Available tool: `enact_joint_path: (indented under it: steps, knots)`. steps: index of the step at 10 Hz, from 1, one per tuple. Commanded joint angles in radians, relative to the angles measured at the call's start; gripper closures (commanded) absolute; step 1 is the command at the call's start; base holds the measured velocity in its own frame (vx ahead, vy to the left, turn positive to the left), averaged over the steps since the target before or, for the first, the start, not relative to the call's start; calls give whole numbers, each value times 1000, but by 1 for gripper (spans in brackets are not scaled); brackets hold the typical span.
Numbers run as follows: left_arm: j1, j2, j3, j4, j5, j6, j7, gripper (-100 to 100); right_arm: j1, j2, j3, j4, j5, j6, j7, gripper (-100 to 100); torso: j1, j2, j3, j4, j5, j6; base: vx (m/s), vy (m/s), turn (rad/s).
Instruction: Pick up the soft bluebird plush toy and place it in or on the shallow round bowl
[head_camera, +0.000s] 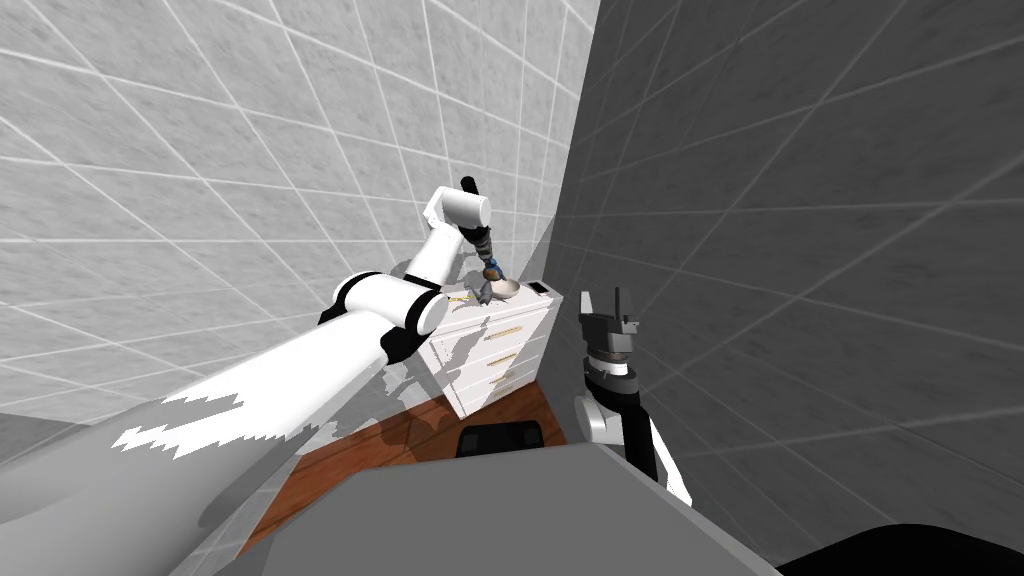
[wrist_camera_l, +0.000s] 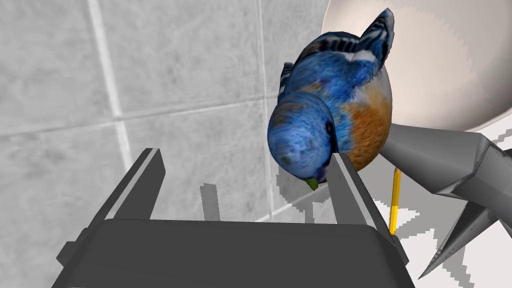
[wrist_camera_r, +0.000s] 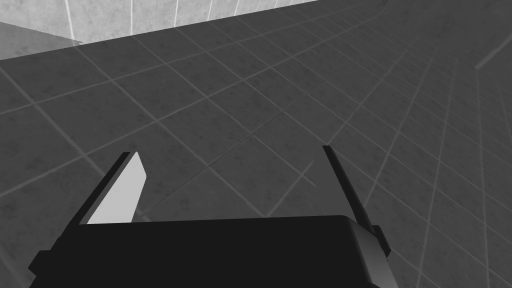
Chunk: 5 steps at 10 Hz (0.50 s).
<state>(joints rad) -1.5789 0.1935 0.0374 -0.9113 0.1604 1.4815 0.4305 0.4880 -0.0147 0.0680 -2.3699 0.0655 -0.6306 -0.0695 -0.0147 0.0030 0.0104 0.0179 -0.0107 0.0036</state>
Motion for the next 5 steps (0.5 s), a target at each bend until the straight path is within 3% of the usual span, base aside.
enact_joint_path:
  steps: [1,5]
  knots:
    - [0,0,0,0,0,0,0,0,0,0,0,0,0,0,0,0,0,0,0,0,0,0,0,0,0]
    - [0,0,0,0,0,0,0,0,0,0,0,0,0,0,0,0,0,0,0,0,0,0,0,0,0]
